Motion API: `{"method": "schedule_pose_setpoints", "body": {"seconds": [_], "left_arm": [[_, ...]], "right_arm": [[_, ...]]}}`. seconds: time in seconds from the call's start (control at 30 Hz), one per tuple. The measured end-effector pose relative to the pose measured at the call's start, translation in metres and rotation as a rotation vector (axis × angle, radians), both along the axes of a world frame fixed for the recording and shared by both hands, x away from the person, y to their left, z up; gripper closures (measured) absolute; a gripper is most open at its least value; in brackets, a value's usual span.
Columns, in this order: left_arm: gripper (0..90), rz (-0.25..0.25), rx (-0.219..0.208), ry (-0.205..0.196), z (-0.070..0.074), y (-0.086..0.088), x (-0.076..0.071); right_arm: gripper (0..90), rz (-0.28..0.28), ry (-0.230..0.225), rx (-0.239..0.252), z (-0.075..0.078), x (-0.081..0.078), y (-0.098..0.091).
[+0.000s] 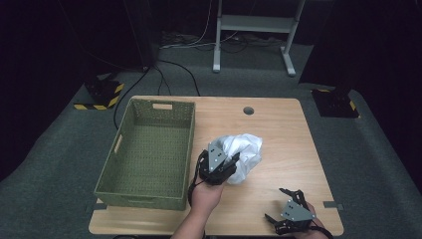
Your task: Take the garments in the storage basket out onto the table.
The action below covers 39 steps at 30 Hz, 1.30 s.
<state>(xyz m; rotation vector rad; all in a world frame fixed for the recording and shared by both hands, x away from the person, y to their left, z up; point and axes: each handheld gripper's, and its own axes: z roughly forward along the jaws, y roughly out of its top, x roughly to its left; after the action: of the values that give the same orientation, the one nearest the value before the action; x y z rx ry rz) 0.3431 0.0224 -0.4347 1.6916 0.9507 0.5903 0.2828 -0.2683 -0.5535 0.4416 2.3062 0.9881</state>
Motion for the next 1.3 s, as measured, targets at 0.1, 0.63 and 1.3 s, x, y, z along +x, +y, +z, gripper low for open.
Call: {"method": "schedule_pose_setpoints", "body": {"seconds": [0.1, 0.63, 1.3], "left_arm": [[60.2, -0.002, 0.005, 0.019, -0.004, -0.001, 0.002], [60.1, -0.006, 0.07, 0.128, -0.034, -0.011, 0.013], [58.4, 0.027, 0.136, 0.201, -0.059, -0.009, 0.024]], "right_arm": [[1.9, 0.0, 0.001, 0.001, 0.0, 0.0, 0.0], [1.9, 0.002, -0.001, 0.0, 0.0, 0.0, 0.0], [1.9, 0.001, -0.001, -0.001, 0.0, 0.0, 0.0]]}}
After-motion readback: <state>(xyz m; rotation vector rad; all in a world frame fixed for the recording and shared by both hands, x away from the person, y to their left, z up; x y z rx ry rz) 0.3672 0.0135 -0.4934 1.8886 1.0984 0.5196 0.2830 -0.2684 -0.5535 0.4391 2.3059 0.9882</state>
